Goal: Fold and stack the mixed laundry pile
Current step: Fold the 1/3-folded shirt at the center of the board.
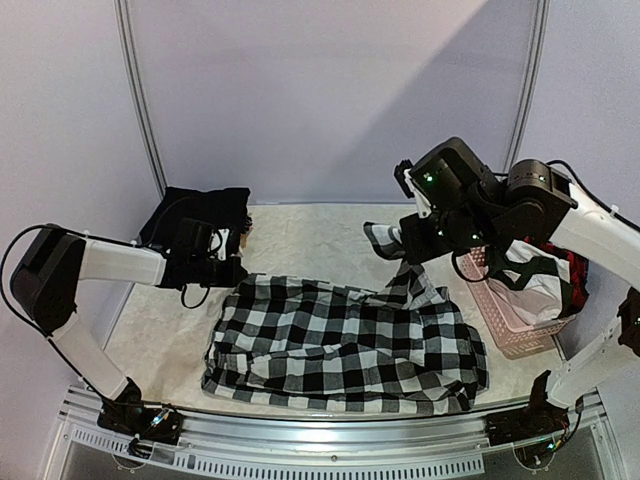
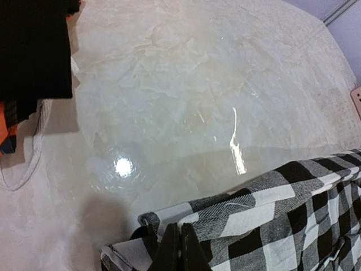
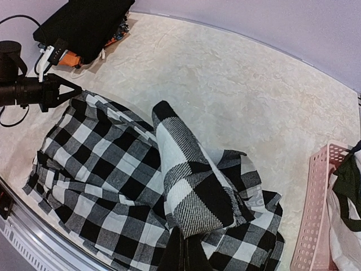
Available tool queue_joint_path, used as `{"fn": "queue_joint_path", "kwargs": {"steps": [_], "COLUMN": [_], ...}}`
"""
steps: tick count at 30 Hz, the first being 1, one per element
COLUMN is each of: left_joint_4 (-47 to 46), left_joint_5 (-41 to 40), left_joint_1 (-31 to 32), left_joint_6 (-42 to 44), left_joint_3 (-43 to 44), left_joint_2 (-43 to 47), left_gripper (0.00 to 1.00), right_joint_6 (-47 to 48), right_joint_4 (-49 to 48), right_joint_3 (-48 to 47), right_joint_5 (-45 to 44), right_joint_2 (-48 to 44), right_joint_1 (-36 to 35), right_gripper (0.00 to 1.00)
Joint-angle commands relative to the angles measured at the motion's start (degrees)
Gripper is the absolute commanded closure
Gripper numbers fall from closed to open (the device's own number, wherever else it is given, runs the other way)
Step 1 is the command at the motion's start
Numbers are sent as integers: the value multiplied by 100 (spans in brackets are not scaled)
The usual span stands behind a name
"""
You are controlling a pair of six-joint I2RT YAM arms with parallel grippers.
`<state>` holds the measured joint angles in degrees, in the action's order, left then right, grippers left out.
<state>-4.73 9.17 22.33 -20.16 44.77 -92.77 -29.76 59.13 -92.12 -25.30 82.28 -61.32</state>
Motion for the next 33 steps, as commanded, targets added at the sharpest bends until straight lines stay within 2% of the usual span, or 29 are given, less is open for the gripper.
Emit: {"fn": "queue_joint_path", "kwargs": {"steps": [1,7,13,18,20,23,25,29,33], "left_joint_4": [-108,-62,228,917,1192,1596,1867,2131,1969], "left_joint_5": [-163,-300,-705,-1427,-1597,-1528,-1457,-1526,-1376], "left_joint_1": [-22,112,267,535,637,820,990,1343,1630], "left_joint_6": [-26,-120,-252,-358,-368,-325,-267,-295,-384], "left_joint_3": [-261,-560,-873,-987,-937,-709,-446,89,516], "left_joint_2": [192,596,1222,2072,2401,2647,2511,1888,1103], "left_gripper": [98,91,76,47,41,41,43,52,57], "right_joint_6": [-510,-800,-1009,-1105,-1033,-927,-923,-1166,-1201], "right_joint_4": [178,288,438,596,591,683,883,1231,943], "right_joint_3": [163,377,424,430,433,407,397,524,999], "right_joint_5": [-499,-655,-801,-760,-608,-440,-466,-642,-453], "right_joint_2": [-124,-155,-272,-218,-151,-33,40,32,-230], "right_joint_1": [-288,-442,-700,-1059,-1178,-1309,-1350,-1350,-1352], "right_gripper": [100,100,100,100,99,97,96,96,96]}}
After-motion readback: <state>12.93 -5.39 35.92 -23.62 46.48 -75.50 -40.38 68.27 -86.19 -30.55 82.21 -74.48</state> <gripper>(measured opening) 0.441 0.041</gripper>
